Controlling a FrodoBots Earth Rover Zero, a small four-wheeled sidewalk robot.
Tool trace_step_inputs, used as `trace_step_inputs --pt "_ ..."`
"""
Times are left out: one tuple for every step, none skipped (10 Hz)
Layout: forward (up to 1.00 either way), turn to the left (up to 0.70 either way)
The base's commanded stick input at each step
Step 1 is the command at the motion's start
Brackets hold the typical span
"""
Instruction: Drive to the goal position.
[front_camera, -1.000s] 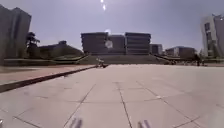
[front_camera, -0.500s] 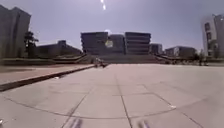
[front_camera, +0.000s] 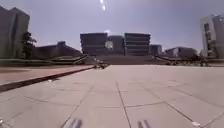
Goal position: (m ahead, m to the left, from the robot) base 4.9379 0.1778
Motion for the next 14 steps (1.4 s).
trace_step_inputs --pt "1.00 0.00" --pt "1.00 0.00" --pt "1.00 0.00" --pt "1.00 0.00" --pt "1.00 0.00" --pt "1.00 0.00" --pt "1.00 0.00" --pt "1.00 0.00" --pt "1.00 0.00" --pt "1.00 0.00" --pt "1.00 0.00" --pt "1.00 0.00" --pt "1.00 0.00" --pt "1.00 0.00"
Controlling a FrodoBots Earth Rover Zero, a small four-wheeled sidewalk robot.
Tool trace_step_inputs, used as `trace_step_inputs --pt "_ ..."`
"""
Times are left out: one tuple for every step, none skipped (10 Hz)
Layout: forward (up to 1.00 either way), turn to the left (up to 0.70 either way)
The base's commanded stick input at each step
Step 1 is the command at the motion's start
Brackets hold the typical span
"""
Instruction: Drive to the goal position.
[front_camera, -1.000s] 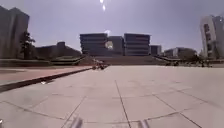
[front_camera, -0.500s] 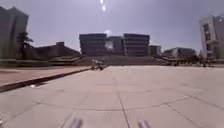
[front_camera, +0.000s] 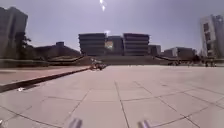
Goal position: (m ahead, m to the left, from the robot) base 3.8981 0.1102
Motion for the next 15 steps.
trace_step_inputs --pt "1.00 0.00" --pt "1.00 0.00" --pt "1.00 0.00" --pt "1.00 0.00" --pt "1.00 0.00" --pt "1.00 0.00" --pt "1.00 0.00" --pt "1.00 0.00" --pt "1.00 0.00" --pt "1.00 0.00" --pt "1.00 0.00" --pt "1.00 0.00" --pt "1.00 0.00" --pt "1.00 0.00" --pt "1.00 0.00"
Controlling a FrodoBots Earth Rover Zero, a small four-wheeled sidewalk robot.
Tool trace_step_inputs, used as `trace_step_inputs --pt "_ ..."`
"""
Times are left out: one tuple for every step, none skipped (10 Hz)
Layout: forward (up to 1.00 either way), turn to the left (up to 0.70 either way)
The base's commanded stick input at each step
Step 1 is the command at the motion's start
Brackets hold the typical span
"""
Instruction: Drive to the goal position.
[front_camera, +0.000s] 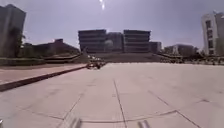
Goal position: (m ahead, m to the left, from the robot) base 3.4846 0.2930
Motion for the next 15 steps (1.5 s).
trace_step_inputs --pt "1.00 0.00" --pt "1.00 0.00" --pt "1.00 0.00" --pt "1.00 0.00" --pt "1.00 0.00" --pt "1.00 0.00" --pt "1.00 0.00" --pt "1.00 0.00" --pt "1.00 0.00" --pt "1.00 0.00" --pt "1.00 0.00" --pt "1.00 0.00" --pt "1.00 0.00" --pt "1.00 0.00" --pt "1.00 0.00"
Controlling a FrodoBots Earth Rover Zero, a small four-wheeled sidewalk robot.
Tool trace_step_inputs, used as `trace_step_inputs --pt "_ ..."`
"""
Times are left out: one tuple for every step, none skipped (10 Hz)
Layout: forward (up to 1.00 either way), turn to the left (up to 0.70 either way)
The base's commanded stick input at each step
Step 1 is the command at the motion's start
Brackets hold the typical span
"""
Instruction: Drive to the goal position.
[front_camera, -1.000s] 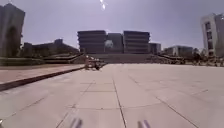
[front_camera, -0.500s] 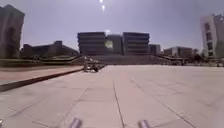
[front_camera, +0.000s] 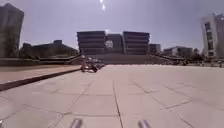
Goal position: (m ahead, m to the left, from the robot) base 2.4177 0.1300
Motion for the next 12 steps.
trace_step_inputs --pt "1.00 0.00" --pt "1.00 0.00" --pt "1.00 0.00" --pt "1.00 -0.13" --pt "1.00 -0.31" --pt "1.00 -0.22" --pt "1.00 0.00" --pt "1.00 0.00" --pt "1.00 0.00" --pt "1.00 0.00" --pt "1.00 0.00" --pt "1.00 0.00"
